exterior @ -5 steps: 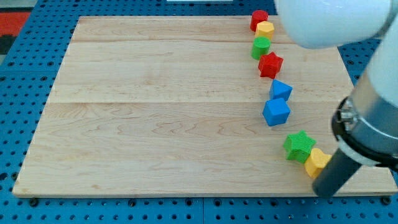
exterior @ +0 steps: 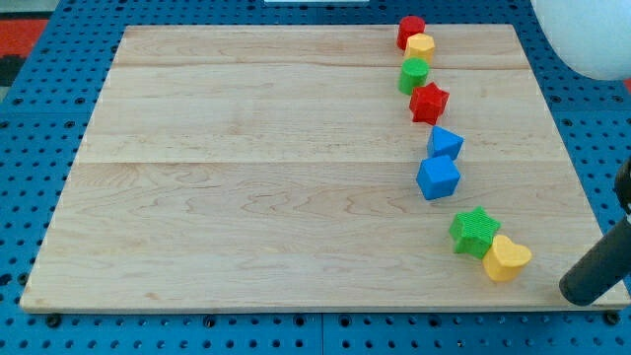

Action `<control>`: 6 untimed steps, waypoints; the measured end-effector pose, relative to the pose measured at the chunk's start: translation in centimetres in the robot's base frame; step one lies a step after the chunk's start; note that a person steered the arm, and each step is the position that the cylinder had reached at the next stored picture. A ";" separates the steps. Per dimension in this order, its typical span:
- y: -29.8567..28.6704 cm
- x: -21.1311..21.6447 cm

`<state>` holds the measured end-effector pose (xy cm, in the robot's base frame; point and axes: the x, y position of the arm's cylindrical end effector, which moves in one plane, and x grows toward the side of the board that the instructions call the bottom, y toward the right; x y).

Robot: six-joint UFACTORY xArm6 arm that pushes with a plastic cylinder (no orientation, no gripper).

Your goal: Push the yellow heart to the bottom of the green star

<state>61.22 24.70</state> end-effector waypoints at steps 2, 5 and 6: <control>-1.3 -2.2; -1.0 -4.1; -5.9 -3.0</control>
